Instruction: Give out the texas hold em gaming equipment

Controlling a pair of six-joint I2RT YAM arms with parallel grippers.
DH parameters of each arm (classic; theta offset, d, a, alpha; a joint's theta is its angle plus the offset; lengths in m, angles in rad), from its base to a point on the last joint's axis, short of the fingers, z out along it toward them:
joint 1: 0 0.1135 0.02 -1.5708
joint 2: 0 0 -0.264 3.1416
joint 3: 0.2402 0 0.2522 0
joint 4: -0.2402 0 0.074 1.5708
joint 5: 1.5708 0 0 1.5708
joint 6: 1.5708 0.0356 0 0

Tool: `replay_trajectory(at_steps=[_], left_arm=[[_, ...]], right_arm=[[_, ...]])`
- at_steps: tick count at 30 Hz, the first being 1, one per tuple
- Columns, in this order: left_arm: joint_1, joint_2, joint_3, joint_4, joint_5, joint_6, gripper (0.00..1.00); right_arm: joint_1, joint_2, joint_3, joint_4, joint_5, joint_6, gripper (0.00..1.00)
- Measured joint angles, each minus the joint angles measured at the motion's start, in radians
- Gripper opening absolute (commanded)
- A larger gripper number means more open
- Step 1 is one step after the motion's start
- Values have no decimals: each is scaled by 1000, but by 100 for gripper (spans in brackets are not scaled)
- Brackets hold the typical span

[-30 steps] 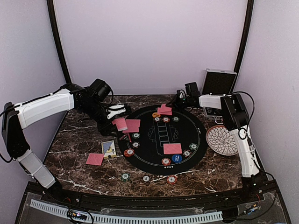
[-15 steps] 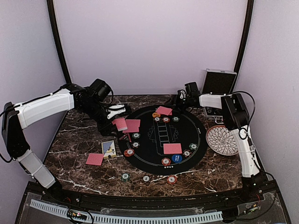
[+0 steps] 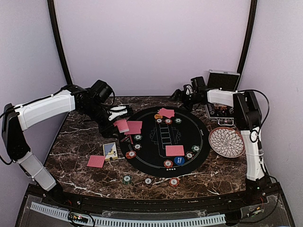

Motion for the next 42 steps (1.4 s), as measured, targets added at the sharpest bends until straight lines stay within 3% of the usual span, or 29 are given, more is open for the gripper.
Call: replay_trajectory(at_steps=[13, 23, 31, 42], left_arm=[[0, 0, 0, 0, -3, 0, 0], [0, 0, 0, 4, -3, 0, 0], [0, 0, 0, 13, -2, 0, 0], [0, 0, 0, 16, -1, 0, 0]], right_arm=[[78, -339, -364, 83, 10, 1, 98], [321, -477, -598, 253, -117, 115, 81], [440, -462, -601, 401, -204, 238, 76], [494, -337, -525, 534, -260, 349, 74]])
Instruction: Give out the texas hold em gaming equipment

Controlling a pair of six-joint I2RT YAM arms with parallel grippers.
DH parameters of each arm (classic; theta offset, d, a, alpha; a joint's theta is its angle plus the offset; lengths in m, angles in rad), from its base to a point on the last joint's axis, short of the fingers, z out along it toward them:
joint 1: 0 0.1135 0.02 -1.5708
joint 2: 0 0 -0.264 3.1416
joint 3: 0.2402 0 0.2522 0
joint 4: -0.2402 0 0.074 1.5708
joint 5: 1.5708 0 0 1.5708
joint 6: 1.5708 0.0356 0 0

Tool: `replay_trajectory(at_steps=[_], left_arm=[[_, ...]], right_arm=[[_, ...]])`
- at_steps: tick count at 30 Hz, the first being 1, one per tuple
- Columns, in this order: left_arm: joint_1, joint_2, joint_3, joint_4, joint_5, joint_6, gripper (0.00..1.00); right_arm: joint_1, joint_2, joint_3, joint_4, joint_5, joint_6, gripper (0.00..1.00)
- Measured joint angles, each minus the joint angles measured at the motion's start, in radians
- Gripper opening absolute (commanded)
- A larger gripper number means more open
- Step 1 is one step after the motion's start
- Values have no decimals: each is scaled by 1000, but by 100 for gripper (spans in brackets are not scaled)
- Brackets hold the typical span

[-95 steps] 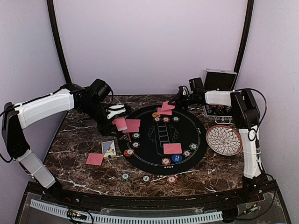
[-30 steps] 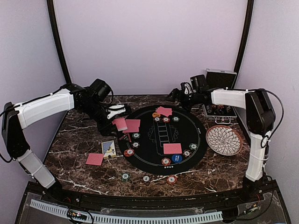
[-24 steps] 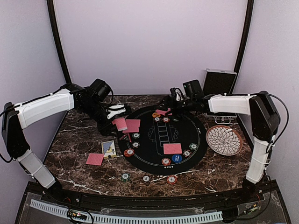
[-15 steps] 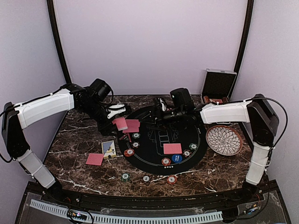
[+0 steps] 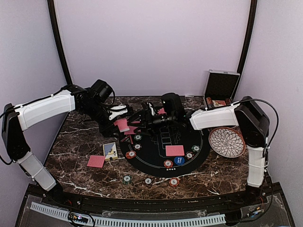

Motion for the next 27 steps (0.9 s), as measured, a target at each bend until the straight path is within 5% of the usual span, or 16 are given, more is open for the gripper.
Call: replay_trajectory(at_steps=[27], left_arm=[[0, 6, 18, 0, 39, -9, 0]], right_arm=[[36, 201, 202, 142, -60, 146, 64]])
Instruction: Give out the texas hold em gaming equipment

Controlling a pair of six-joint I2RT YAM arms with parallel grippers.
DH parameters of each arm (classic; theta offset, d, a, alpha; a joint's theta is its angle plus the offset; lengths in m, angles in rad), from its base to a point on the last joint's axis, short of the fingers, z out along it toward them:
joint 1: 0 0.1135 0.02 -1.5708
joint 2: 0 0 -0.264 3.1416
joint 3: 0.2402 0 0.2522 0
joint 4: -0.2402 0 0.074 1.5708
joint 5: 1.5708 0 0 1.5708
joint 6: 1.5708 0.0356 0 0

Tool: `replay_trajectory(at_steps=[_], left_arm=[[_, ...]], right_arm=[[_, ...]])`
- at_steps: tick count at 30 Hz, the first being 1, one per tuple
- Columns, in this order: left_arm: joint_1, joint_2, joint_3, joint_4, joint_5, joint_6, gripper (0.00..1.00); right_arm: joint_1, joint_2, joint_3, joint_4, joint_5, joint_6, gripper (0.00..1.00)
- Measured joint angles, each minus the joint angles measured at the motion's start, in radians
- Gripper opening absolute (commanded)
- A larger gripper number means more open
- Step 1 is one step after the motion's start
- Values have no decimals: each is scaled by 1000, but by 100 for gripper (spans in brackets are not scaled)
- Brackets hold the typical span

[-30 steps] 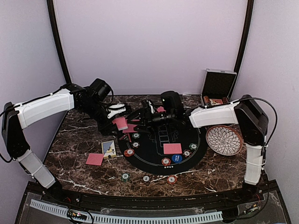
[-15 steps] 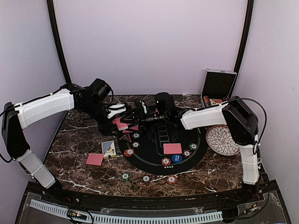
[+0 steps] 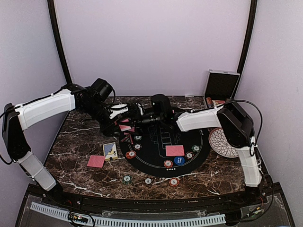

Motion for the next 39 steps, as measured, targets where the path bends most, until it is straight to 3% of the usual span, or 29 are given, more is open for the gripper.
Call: replay_trajectory(at_steps=[9, 15, 24, 39], left_arm=[[0, 0, 0, -3, 0, 0, 0], [-3, 0, -1, -10, 1, 0, 0], [-8, 0, -10, -9, 1, 1, 0], [-8, -3, -18, -8, -2, 1, 0]], right_arm=[[1, 17, 51, -96, 5, -27, 61], [-6, -23, -2, -104, 24, -52, 60], [-22, -96, -60, -156, 40, -115, 41], [-45, -182, -106, -264, 48, -155, 37]])
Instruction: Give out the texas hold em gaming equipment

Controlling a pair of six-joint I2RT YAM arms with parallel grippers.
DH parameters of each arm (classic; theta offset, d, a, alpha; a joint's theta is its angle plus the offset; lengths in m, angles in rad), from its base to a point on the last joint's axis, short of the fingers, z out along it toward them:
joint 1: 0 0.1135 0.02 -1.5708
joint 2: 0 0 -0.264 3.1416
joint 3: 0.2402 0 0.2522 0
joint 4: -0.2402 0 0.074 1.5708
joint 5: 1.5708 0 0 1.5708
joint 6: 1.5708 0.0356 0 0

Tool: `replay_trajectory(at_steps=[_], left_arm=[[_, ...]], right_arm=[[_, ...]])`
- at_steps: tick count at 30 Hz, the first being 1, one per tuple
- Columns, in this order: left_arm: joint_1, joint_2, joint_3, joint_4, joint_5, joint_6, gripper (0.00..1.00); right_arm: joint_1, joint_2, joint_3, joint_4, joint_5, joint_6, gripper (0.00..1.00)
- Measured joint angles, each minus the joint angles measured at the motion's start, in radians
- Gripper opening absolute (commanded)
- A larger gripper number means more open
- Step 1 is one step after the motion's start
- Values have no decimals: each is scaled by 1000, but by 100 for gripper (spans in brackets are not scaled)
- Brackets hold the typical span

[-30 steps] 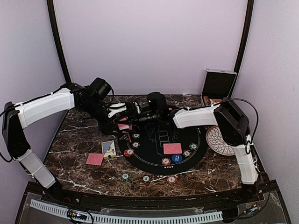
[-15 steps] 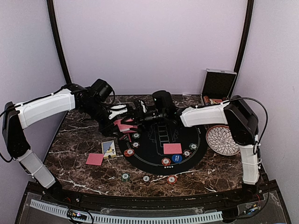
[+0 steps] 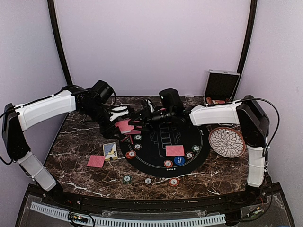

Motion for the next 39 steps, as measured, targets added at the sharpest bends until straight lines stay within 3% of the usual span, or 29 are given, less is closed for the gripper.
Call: replay_trajectory(at_steps=[24, 39], left_arm=[[0, -6, -2, 7, -15, 2, 0], [0, -5, -2, 8, -36, 8, 0]], right_arm=[[-5, -37, -72, 114, -48, 103, 8], [-30, -72, -120, 141, -68, 128, 0]])
